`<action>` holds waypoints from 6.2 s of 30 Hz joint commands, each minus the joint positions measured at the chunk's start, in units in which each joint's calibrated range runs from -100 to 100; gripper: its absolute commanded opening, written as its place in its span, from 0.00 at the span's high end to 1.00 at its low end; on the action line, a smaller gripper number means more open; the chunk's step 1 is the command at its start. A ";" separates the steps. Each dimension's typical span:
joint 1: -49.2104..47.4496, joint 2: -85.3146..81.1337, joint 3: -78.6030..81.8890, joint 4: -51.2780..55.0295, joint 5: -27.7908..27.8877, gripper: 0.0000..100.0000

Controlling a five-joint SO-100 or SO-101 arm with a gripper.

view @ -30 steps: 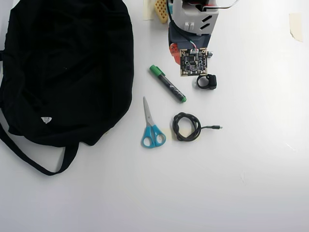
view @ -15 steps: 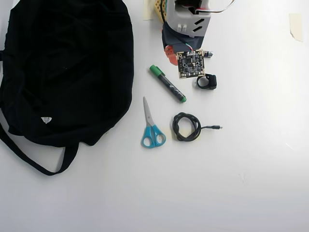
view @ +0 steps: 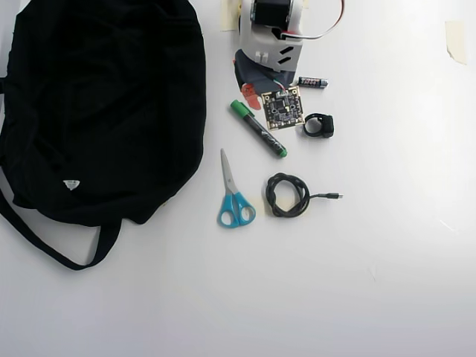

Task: Put the green marker into the black bag

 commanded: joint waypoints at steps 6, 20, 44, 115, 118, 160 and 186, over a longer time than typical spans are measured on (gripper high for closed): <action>1.49 -0.37 0.81 -1.08 3.56 0.98; 1.49 -0.37 9.43 -4.18 6.91 0.96; -0.76 -0.20 16.62 -12.54 11.89 0.73; -5.99 16.89 15.27 -23.65 10.06 0.72; -5.99 16.89 15.54 -23.82 10.06 0.73; -6.07 15.48 11.32 -20.63 9.32 0.98; -0.46 15.40 -14.11 3.74 6.44 0.98</action>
